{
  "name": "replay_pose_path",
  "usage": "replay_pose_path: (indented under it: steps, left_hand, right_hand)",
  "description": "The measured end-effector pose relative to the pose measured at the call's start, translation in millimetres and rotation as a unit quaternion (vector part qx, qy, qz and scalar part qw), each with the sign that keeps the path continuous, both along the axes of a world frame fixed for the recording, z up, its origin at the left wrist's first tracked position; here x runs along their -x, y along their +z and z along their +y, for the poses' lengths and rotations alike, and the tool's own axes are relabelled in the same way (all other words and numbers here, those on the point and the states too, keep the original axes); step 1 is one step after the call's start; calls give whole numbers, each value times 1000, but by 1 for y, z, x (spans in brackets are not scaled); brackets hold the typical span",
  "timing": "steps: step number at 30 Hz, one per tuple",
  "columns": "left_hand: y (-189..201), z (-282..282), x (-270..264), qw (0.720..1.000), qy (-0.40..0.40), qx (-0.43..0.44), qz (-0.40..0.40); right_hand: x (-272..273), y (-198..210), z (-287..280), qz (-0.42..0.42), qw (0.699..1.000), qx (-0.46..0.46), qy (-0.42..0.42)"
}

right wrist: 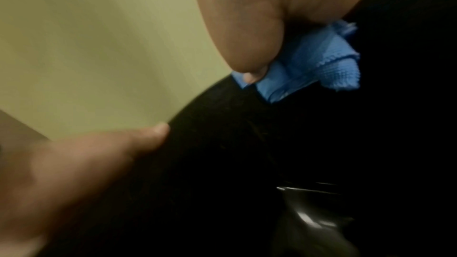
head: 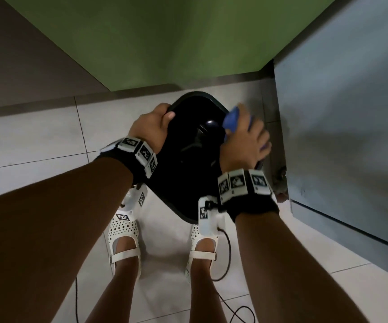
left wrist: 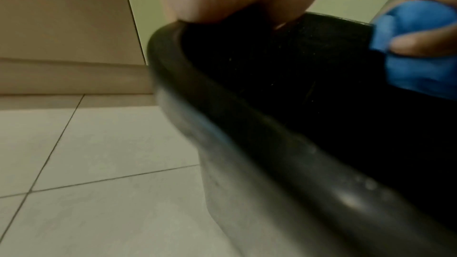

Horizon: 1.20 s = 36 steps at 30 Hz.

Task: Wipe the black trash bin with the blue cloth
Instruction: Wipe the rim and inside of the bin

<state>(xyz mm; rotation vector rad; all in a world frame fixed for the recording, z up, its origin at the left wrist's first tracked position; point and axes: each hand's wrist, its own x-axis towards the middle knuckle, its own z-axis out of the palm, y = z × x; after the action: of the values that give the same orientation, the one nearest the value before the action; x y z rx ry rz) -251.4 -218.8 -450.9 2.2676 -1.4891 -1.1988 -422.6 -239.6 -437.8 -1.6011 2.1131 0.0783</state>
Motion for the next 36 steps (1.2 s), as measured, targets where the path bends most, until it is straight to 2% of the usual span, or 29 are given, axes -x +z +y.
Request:
replay_pose_path:
  steps: [3, 9, 13, 17, 20, 22, 27, 31, 36]
  left_hand:
    - [1, 11, 15, 1000, 4, -5, 8]
    - [3, -1, 15, 995, 76, -41, 57]
    - [0, -3, 16, 987, 144, 8, 70]
    - [1, 8, 17, 980, 198, 24, 26]
    - [2, 14, 11, 975, 219, 23, 2]
    - [2, 15, 9, 975, 223, 22, 6]
    - [6, 15, 11, 973, 229, -27, 4]
    - [22, 17, 5, 963, 264, -40, 34]
    - [69, 60, -5, 981, 193, 2, -8]
  right_hand:
    - [16, -4, 12, -6, 999, 0, -36]
    - [19, -4, -8, -64, 995, 42, 61]
    - [9, -1, -15, -72, 988, 25, 131]
    - [-1, -4, -9, -54, 990, 25, 125]
    - [7, -5, -6, -53, 995, 30, 77]
    - [13, -6, -5, -76, 995, 25, 54]
    - [15, 4, -11, -94, 993, -8, 65]
    - [11, 19, -8, -38, 996, 2, 83]
    - [5, 52, 3, 10, 991, 5, 133]
